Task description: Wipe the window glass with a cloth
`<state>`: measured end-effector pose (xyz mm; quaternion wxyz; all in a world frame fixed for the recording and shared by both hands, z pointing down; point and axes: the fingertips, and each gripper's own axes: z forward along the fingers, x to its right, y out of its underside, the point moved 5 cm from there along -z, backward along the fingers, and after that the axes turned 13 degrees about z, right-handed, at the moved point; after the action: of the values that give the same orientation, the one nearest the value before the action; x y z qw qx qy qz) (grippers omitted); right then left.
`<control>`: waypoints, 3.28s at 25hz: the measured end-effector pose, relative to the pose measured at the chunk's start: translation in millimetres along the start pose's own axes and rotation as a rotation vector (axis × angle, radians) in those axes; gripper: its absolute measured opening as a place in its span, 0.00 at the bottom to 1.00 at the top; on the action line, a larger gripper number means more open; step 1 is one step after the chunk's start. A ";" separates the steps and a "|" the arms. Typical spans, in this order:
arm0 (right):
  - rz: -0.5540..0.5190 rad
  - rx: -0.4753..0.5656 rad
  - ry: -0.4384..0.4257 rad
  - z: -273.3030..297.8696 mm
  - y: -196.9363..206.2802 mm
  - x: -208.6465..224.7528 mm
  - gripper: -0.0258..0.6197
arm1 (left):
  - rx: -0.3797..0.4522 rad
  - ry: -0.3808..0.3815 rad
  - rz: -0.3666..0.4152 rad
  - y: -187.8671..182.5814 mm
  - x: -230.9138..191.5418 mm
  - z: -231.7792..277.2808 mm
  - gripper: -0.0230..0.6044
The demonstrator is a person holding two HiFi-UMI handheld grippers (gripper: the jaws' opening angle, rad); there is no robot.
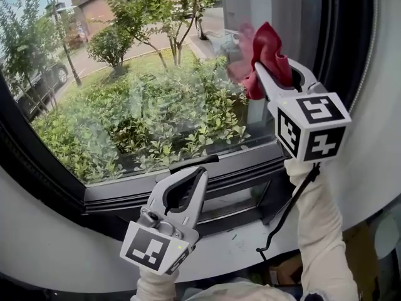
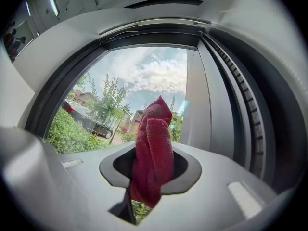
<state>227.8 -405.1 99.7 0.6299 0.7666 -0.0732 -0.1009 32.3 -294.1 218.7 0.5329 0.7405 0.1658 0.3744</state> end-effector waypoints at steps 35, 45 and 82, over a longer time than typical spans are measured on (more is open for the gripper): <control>-0.083 0.054 -0.127 40.6 2.8 -325.9 0.24 | 0.026 -0.174 0.010 19.9 -131.8 -187.9 0.04; -0.102 0.055 -0.208 40.0 13.9 -358.3 0.24 | 0.025 -0.197 -0.003 17.8 -135.3 -197.8 0.04; -0.106 0.032 -0.084 4.1 62.5 -101.5 0.24 | -0.001 -0.037 0.024 14.8 -30.3 9.5 0.04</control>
<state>129.3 -396.9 166.5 0.6077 0.7745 -0.0604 -0.1651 16.8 -325.4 219.4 0.5316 0.7491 0.1467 0.3670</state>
